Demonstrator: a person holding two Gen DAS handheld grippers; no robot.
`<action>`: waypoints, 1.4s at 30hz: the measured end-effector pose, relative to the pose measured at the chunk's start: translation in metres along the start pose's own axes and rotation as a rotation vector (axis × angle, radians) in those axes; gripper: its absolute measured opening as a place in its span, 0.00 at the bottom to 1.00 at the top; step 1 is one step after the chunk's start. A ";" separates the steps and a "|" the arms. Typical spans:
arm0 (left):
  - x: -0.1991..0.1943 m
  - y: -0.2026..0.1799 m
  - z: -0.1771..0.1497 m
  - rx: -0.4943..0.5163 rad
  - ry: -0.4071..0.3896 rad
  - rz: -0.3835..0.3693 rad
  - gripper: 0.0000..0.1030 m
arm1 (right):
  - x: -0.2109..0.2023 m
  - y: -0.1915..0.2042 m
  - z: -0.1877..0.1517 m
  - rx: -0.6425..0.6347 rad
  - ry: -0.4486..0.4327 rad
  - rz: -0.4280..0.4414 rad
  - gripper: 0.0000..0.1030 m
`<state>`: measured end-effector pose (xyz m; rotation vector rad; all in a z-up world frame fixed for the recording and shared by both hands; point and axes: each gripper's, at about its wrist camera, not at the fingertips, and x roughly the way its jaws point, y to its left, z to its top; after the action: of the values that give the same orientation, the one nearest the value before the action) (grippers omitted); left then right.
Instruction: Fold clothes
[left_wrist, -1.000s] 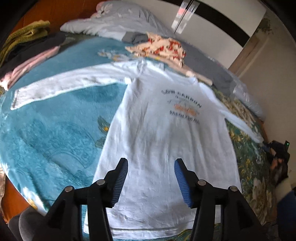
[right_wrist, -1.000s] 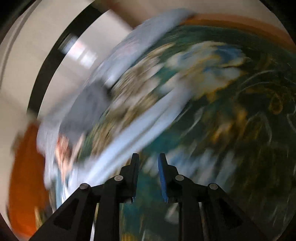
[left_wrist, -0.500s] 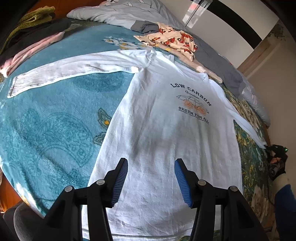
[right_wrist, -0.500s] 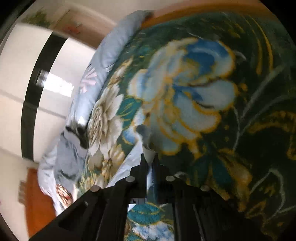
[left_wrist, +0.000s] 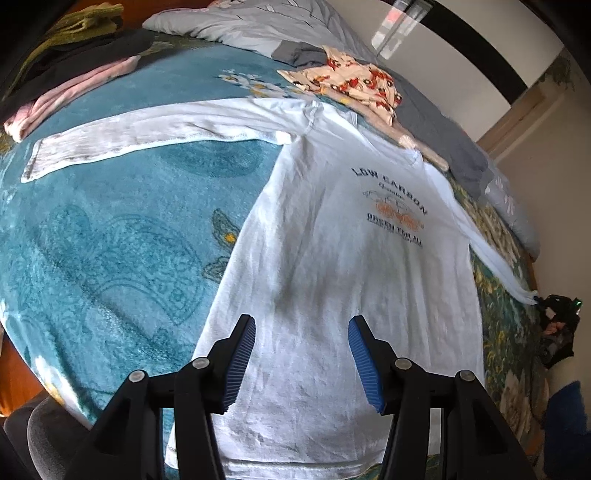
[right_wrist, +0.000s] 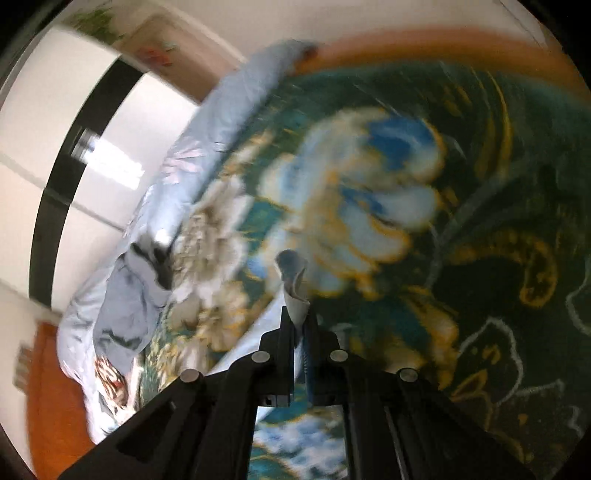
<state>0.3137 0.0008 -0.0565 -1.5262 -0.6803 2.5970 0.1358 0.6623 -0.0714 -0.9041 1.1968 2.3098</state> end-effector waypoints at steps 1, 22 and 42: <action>-0.001 0.001 0.002 -0.001 -0.004 0.000 0.55 | -0.009 0.019 0.000 -0.058 -0.016 0.019 0.04; -0.038 0.064 0.017 -0.170 -0.124 -0.009 0.59 | 0.019 0.377 -0.297 -0.685 0.370 0.533 0.04; 0.031 0.037 0.110 -0.190 -0.042 -0.175 0.60 | 0.047 0.318 -0.328 -0.836 0.310 0.458 0.51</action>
<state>0.2114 -0.0617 -0.0511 -1.3883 -1.0409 2.5020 0.0337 0.2146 -0.0605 -1.4092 0.5206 3.2195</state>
